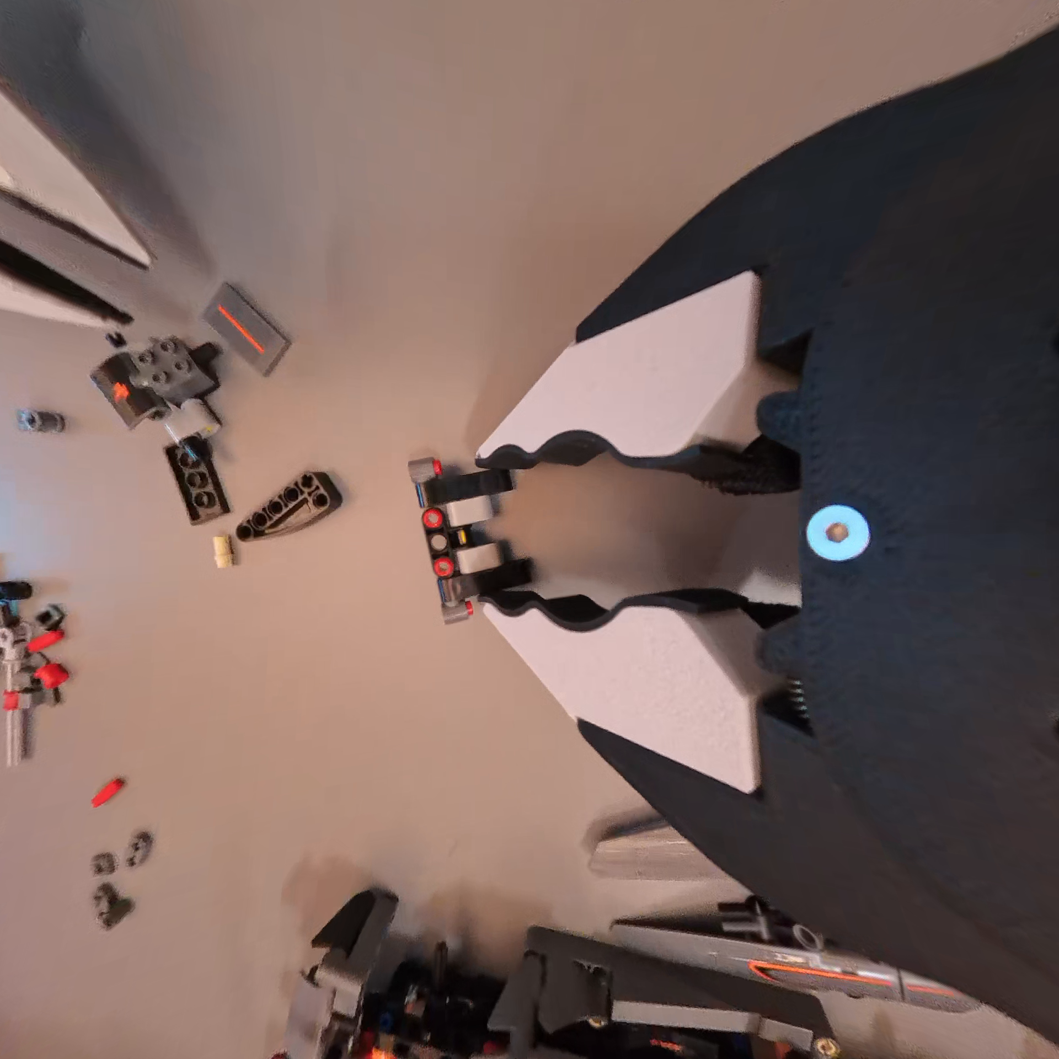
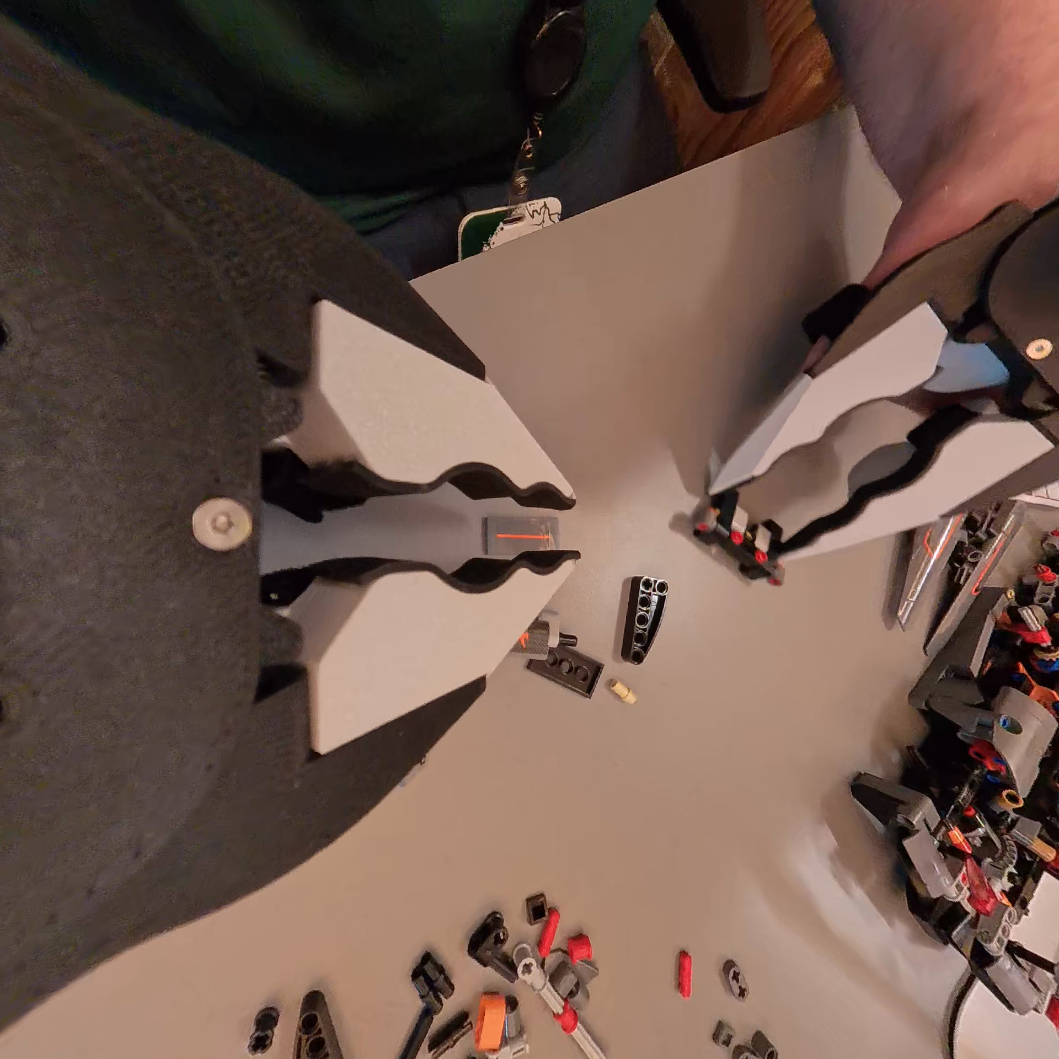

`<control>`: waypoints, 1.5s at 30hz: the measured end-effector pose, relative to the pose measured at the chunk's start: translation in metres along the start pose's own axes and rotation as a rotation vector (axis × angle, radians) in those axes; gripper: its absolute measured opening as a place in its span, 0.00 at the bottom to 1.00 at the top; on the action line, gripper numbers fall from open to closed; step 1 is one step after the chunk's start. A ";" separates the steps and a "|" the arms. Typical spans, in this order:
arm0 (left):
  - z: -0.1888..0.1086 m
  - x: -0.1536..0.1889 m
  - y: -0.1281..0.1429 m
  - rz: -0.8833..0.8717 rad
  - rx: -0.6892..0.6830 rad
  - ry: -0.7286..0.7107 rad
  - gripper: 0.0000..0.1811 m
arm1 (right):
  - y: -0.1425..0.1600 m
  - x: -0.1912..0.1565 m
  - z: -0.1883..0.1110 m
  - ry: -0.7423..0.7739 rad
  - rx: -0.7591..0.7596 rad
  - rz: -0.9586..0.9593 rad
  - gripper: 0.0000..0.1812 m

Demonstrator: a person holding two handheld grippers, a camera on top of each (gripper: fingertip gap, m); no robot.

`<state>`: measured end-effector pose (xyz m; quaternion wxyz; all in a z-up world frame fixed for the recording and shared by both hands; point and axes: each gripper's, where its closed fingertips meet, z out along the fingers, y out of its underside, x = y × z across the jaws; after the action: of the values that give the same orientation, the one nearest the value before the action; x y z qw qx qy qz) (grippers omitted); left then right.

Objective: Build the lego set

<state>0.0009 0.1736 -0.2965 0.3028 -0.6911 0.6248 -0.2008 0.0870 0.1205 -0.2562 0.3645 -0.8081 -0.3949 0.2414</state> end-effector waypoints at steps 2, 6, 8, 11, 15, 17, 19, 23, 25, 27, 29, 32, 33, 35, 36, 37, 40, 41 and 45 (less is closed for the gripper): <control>-0.002 0.007 0.001 0.009 0.025 0.017 0.23 | -0.001 0.000 0.001 0.002 -0.001 0.003 0.07; -0.003 0.010 0.000 0.024 0.053 0.006 0.24 | -0.004 0.000 0.001 0.016 0.002 -0.002 0.09; -0.003 0.010 0.001 0.011 0.056 0.006 0.27 | -0.006 0.002 -0.002 0.027 0.008 -0.005 0.09; -0.001 0.013 -0.001 -0.006 0.071 0.018 0.26 | -0.008 0.007 -0.007 0.047 0.014 -0.004 0.09; 0.001 0.013 -0.003 0.010 0.067 0.009 0.22 | -0.012 0.013 -0.011 0.052 0.029 0.006 0.09; 0.001 0.013 -0.003 0.009 0.065 0.011 0.23 | -0.013 0.014 -0.013 0.056 0.032 0.003 0.09; 0.001 0.013 -0.003 0.012 0.069 0.012 0.23 | -0.015 0.015 -0.014 0.060 0.037 0.000 0.09; 0.000 0.015 -0.003 0.018 0.072 0.021 0.23 | -0.015 0.018 -0.016 0.066 0.043 0.000 0.10; 0.000 0.016 -0.003 0.019 0.070 0.020 0.23 | -0.015 0.019 -0.018 0.071 0.052 0.004 0.10; -0.001 0.015 -0.002 0.017 0.070 0.017 0.25 | -0.014 0.021 -0.020 0.076 0.059 0.009 0.10; -0.002 0.014 -0.001 0.011 0.069 0.010 0.28 | -0.014 0.023 -0.022 0.079 0.064 0.014 0.11; -0.003 0.014 0.001 -0.002 0.069 0.008 0.29 | -0.013 0.026 -0.025 0.089 0.073 0.020 0.11; -0.004 0.014 0.002 -0.009 0.071 0.010 0.29 | -0.012 0.026 -0.025 0.090 0.075 0.023 0.12; -0.005 0.014 0.003 -0.015 0.070 0.008 0.29 | -0.012 0.027 -0.025 0.087 0.078 0.027 0.12; -0.005 0.014 0.003 -0.015 0.070 0.005 0.29 | -0.011 0.027 -0.025 0.087 0.078 0.029 0.12; -0.005 0.015 0.003 -0.014 0.071 0.004 0.29 | -0.011 0.027 -0.025 0.086 0.076 0.030 0.12; -0.005 0.015 0.003 -0.015 0.071 0.003 0.29 | -0.011 0.027 -0.024 0.088 0.076 0.030 0.13; -0.006 0.015 0.004 -0.018 0.070 0.005 0.29 | -0.011 0.027 -0.024 0.088 0.079 0.031 0.13; -0.007 0.016 0.005 -0.024 0.069 0.004 0.29 | -0.010 0.029 -0.024 0.094 0.078 0.035 0.14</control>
<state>-0.0048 0.1570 -0.2964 0.3229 -0.6872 0.6099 -0.2271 0.1152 0.1385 -0.2368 0.4096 -0.8104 -0.3534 0.2250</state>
